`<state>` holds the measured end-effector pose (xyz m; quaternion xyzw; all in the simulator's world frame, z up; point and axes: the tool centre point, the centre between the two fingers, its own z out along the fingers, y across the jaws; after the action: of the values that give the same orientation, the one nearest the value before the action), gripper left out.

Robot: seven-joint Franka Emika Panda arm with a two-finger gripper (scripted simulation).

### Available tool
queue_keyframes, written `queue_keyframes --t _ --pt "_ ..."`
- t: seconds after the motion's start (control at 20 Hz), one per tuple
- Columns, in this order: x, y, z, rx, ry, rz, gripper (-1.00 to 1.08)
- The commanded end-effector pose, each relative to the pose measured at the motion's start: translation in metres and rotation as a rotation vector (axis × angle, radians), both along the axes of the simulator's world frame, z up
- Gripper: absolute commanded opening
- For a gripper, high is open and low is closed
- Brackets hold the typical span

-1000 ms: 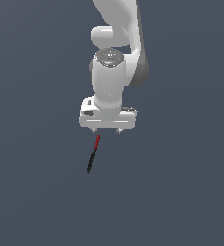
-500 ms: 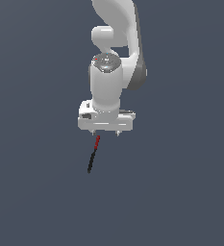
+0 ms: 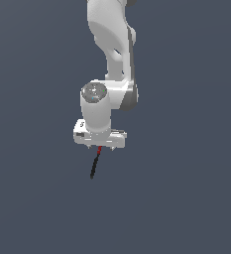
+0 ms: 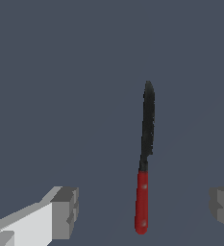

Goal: Pick up the object and move it to a goal position.

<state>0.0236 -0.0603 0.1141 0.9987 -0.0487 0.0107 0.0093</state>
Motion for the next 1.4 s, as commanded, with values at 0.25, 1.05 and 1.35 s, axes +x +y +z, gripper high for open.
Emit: queue_keyframes --t 0.25,1.05,1.35 --pt "-0.001 -0.024 -0.045 0.017 0.016 -0.058 1.0" --pt "-0.003 -0.03 -0.083 0.02 0.02 -0.072 1.0" --pt "-0.003 -0.03 -0.105 0.02 0.02 -0.073 1.0"
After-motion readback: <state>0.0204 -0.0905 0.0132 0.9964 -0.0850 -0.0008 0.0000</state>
